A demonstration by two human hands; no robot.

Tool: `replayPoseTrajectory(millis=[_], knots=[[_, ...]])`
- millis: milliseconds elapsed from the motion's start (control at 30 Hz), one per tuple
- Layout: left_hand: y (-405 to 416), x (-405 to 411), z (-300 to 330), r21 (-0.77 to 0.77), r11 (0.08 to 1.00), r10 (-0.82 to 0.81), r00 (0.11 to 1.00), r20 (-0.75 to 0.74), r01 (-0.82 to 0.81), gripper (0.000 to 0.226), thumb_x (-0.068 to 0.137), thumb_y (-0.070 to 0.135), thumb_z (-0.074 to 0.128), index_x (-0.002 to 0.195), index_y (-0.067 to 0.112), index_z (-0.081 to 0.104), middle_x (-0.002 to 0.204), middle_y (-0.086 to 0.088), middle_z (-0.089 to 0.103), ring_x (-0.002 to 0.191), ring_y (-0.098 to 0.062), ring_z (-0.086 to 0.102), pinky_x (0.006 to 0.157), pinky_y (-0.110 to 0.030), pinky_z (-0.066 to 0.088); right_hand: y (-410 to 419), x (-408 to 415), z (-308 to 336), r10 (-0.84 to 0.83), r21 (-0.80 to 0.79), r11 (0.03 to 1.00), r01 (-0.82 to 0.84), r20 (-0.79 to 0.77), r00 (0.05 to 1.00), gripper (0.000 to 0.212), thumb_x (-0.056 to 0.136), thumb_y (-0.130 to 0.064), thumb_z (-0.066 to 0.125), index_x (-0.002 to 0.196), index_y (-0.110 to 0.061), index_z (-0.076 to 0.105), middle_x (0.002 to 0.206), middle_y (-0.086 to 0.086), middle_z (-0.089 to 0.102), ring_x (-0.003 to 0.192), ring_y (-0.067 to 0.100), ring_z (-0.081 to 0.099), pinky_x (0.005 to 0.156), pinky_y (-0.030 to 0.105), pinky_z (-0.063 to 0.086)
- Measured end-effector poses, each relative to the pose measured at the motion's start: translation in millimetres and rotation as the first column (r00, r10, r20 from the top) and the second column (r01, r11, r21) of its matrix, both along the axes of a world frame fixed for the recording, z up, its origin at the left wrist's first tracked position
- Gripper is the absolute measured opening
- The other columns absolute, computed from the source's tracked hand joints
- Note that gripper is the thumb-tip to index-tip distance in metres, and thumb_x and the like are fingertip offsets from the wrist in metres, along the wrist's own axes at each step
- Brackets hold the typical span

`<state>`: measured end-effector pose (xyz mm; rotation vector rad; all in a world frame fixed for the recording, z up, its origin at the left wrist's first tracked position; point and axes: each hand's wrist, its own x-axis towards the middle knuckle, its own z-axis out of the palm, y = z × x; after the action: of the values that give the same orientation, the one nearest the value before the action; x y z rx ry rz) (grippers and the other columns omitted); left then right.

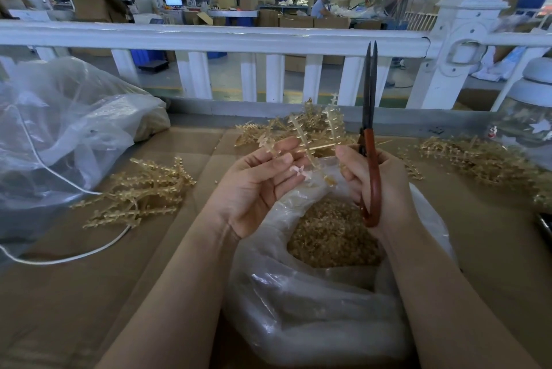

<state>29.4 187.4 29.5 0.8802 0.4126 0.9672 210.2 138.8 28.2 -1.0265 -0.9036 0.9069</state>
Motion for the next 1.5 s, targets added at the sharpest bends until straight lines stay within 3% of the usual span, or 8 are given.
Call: replayPoseTrajectory(millis=[233, 767, 833, 967, 1167, 1300, 1400, 1500], knots=[[3.3, -2.7, -0.9, 0.039, 0.995, 0.092, 0.996, -0.016, -0.091, 0.028, 0.077, 0.005, 0.063, 0.105, 0.007, 0.071, 0.095, -0.008, 0.076, 0.083, -0.014, 0.074, 0.073, -0.024, 0.06, -0.1, 1.0, -2.9, 0.075, 0.064, 0.995, -0.076, 0.019, 0.997, 0.04, 0.074, -0.038, 0.075, 0.097, -0.004, 0.072, 0.066, 0.003, 0.061, 0.041, 0.007, 0.034, 0.038, 0.017, 0.027], [12.8, -17.6, 0.9, 0.051, 0.968, 0.239, 0.961, 0.137, -0.247, 0.028, 0.088, 0.004, 0.057, 0.116, 0.006, 0.064, 0.092, -0.004, 0.073, 0.081, -0.012, 0.07, 0.076, -0.023, 0.06, 1.1, 4.9, -8.6, -0.012, 0.081, 0.997, 0.001, 0.138, 0.99, 0.014, 0.096, -0.007, 0.064, 0.087, -0.013, 0.074, 0.062, 0.002, 0.061, 0.042, 0.006, 0.043, 0.041, 0.015, 0.034], [19.4, -28.5, 0.2, 0.076, 0.861, 0.494, 0.863, 0.104, -0.502, 0.026, 0.093, 0.004, 0.057, 0.117, 0.009, 0.065, 0.095, -0.003, 0.074, 0.082, -0.011, 0.069, 0.076, -0.024, 0.059, 3.2, 2.3, -9.3, -0.134, 0.064, 0.991, 0.121, 0.289, 0.948, 0.013, 0.092, -0.011, 0.069, 0.082, -0.017, 0.073, 0.058, -0.004, 0.063, 0.046, 0.004, 0.051, 0.047, 0.014, 0.042], [32.3, -50.8, -2.3, 0.197, 0.402, 0.911, 0.412, 0.013, -0.894, 0.024, 0.093, 0.0, 0.061, 0.101, 0.02, 0.072, 0.098, 0.006, 0.074, 0.095, -0.009, 0.069, 0.086, -0.023, 0.055, 9.2, -0.8, -16.4, -0.259, 0.05, 0.957, 0.286, 0.591, 0.764, 0.016, 0.089, -0.028, 0.075, 0.075, -0.03, 0.068, 0.067, -0.018, 0.069, 0.063, -0.001, 0.063, 0.054, 0.009, 0.043], [43.9, -83.0, -13.7, 0.469, 0.066, 0.968, -0.058, -0.245, -0.88, 0.038, 0.097, 0.001, 0.045, 0.118, 0.024, 0.067, 0.141, 0.001, 0.055, 0.13, -0.009, 0.051, 0.11, -0.018, 0.036, 9.4, -5.2, -23.7, -0.334, 0.198, 0.916, 0.348, 0.856, 0.394, 0.032, 0.083, -0.057, 0.056, 0.08, -0.027, 0.068, 0.065, -0.025, 0.049, 0.059, -0.003, 0.048, 0.052, 0.012, 0.032], [44.1, -88.1, -26.2, 0.799, 0.296, 0.797, -0.326, -0.508, -0.523, 0.043, 0.09, -0.002, 0.043, 0.128, 0.003, 0.062, 0.154, -0.013, 0.04, 0.144, -0.031, 0.031, 0.12, -0.041, 0.022, 11.1, -5.0, -26.2, -0.308, 0.179, 0.916, 0.358, 0.887, 0.345, 0.037, 0.084, -0.059, 0.056, 0.087, -0.026, 0.071, 0.064, -0.027, 0.046, 0.057, -0.007, 0.045, 0.052, 0.01, 0.032], [44.2, -81.7, -31.3, 0.741, 0.58, 0.62, -0.406, -0.671, -0.339, 0.044, 0.087, 0.006, 0.047, 0.13, 0.002, 0.06, 0.159, -0.013, 0.031, 0.152, -0.029, 0.009, 0.12, -0.054, -0.004, 10.2, -4.5, -25.0, -0.314, 0.175, 0.91, 0.376, 0.884, 0.347, 0.031, 0.086, -0.061, 0.054, 0.075, -0.032, 0.058, 0.06, -0.026, 0.046, 0.056, -0.004, 0.048, 0.05, 0.012, 0.033], [45.0, -79.5, -30.8, 0.668, 0.666, 0.514, -0.445, -0.733, -0.332, 0.046, 0.094, 0.025, 0.045, 0.132, 0.002, 0.057, 0.159, -0.013, 0.031, 0.153, -0.029, 0.002, 0.116, -0.061, -0.011, 9.2, -5.0, -24.5, -0.314, 0.17, 0.906, 0.388, 0.884, 0.346, 0.032, 0.086, -0.062, 0.053, 0.068, -0.035, 0.051, 0.058, -0.023, 0.048, 0.055, -0.002, 0.049, 0.049, 0.015, 0.033]])
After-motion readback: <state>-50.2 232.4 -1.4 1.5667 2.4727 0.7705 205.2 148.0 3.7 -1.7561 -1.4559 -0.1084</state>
